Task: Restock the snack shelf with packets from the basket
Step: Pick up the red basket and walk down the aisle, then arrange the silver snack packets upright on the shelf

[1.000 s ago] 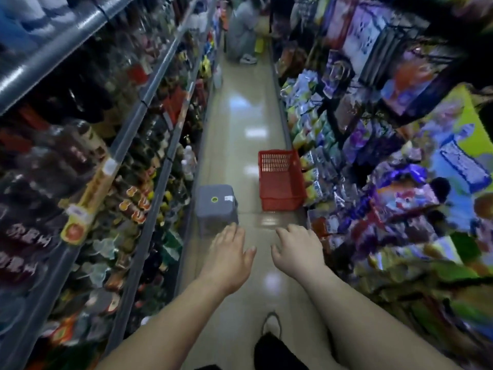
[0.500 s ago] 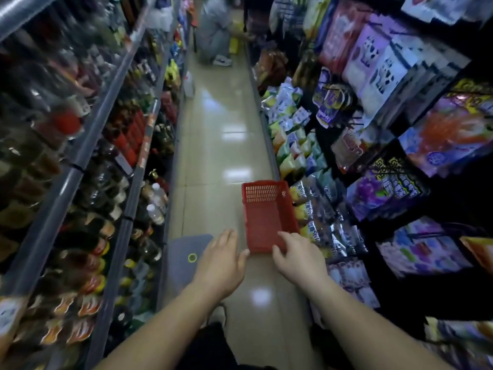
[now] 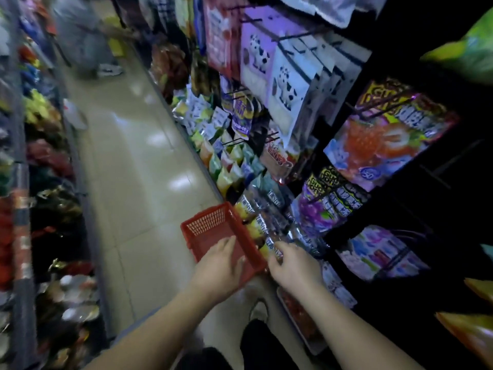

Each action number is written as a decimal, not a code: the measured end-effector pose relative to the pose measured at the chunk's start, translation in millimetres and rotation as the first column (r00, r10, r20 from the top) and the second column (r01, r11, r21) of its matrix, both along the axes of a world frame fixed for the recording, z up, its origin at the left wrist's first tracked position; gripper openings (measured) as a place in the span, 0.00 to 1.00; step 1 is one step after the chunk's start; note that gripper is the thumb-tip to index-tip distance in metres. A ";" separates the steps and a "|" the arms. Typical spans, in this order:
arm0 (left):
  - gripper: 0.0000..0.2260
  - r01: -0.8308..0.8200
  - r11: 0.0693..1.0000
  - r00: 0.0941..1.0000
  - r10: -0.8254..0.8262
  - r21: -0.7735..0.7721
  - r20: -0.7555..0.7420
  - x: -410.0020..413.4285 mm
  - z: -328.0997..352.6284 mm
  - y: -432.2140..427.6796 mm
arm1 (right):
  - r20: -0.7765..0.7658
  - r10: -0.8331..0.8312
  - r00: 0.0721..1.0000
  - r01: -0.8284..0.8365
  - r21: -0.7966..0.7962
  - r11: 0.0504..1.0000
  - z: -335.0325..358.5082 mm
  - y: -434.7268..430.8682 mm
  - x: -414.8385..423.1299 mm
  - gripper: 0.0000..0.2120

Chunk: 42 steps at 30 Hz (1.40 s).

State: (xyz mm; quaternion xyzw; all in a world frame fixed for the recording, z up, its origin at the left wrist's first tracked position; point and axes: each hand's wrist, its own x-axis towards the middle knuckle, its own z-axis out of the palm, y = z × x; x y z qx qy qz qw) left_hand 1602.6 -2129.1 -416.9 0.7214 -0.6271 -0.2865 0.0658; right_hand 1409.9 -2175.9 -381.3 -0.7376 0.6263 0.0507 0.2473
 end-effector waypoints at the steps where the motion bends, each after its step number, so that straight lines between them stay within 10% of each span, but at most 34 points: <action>1: 0.30 0.000 1.000 1.000 0.000 -0.003 -0.012 -0.3 -0.5 -14.4 | 0.007 -0.012 1.000 0.012 0.012 1.000 -3.0 -16.5 -0.3 0.19; 19: 0.27 0.288 0.953 0.958 -0.287 0.095 -0.021 91.6 -48.0 -231.7 | 0.272 -0.537 0.799 0.455 0.312 0.834 -116.4 -153.9 57.3 0.13; 42: 0.30 0.493 0.864 0.861 -0.502 -0.104 -0.081 160.3 -518.7 -368.6 | 0.540 -0.518 0.664 0.593 0.041 0.804 -534.8 -257.9 133.8 0.06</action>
